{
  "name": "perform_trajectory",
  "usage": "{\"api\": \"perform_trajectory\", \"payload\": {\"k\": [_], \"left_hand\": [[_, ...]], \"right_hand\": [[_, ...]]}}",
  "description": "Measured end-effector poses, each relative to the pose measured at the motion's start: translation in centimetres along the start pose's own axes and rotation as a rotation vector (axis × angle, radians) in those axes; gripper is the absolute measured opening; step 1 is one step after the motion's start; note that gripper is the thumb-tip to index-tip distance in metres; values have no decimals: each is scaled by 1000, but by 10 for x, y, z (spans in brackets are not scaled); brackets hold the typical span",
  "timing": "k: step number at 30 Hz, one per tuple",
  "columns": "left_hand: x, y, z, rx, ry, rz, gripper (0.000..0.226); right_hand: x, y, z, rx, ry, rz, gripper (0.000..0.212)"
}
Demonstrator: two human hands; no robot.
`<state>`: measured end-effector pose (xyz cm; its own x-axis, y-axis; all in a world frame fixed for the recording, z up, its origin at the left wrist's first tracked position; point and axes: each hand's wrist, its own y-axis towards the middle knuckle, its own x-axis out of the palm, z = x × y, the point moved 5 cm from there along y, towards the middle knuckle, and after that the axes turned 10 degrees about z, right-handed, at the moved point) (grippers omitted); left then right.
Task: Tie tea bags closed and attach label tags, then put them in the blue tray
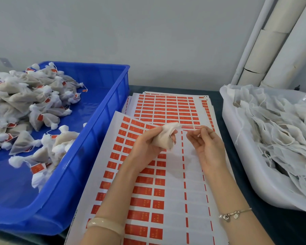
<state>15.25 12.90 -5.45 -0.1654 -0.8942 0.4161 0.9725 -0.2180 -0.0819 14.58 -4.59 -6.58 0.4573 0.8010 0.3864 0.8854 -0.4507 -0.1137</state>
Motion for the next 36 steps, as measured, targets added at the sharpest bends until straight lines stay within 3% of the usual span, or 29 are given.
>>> {"api": "perform_trajectory", "payload": {"k": [7,10,14,19,28,32,36], "left_hand": [[-7,2,7,8,-308,63,33],[-10,2,8,62,-281,111,39],[-10,0,10,174,-95,212,27],[-17,-2,9,288,347,449,25],[-9,-4,8,587,855,456,15],[-9,-8,11,758,1016,486,29],[-2,-9,11,874,1166,433,23]], "right_hand": [[7,-5,5,-277,-582,60,8],[13,-10,5,-423,-718,26,9],[17,-14,7,-519,-799,-23,6],[20,-17,6,-588,-808,-65,7],[29,-33,-1,-778,-767,-162,12],[37,-42,2,-770,-736,-252,10],[41,-47,3,-733,-669,-273,8]]}}
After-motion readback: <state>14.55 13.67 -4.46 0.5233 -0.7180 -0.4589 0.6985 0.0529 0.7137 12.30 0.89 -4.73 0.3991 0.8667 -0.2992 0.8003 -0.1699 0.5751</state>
